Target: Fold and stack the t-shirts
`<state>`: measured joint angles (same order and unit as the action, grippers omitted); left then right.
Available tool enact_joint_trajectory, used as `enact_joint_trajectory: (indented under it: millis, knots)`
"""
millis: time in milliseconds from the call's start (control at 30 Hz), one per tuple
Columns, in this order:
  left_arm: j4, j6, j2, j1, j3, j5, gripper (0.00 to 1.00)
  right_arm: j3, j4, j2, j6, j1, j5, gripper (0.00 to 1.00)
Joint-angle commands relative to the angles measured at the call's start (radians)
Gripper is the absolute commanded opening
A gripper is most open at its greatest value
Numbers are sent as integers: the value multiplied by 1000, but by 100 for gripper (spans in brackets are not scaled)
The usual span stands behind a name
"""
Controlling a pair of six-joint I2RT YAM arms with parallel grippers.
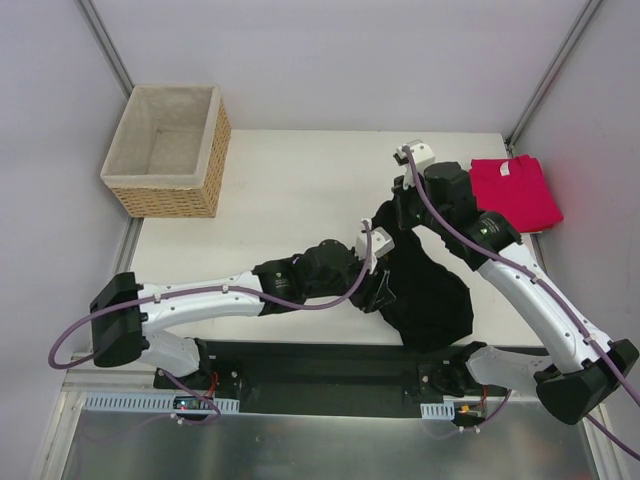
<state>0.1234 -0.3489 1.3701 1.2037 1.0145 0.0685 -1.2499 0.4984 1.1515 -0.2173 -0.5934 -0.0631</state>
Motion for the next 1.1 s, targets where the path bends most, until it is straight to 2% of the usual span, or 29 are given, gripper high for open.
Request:
enact_joint_trajectory:
  millis: [0,300,467,500,633,667,833,1067]
  knots:
    - [42,-32,86,22,51,33,47,-9,-57,4,7,7,11,1]
    - [51,-44,152,30,58,53,47,-13,-61,-1,6,15,14,1]
    - [59,-35,176,31,72,62,43,-5,-63,-7,7,15,16,1]
    - [59,-33,176,31,75,60,40,0,-64,-15,7,17,13,1]
    - [62,-27,167,30,68,51,5,7,-63,-24,7,18,5,1]
    - [62,-24,164,31,64,42,0,10,-64,-27,7,18,0,1]
    - [24,28,121,28,62,-47,0,9,-52,-44,-4,23,-27,1]
    - [-169,129,-35,-30,134,-301,0,-100,-3,-99,-76,21,-98,1]
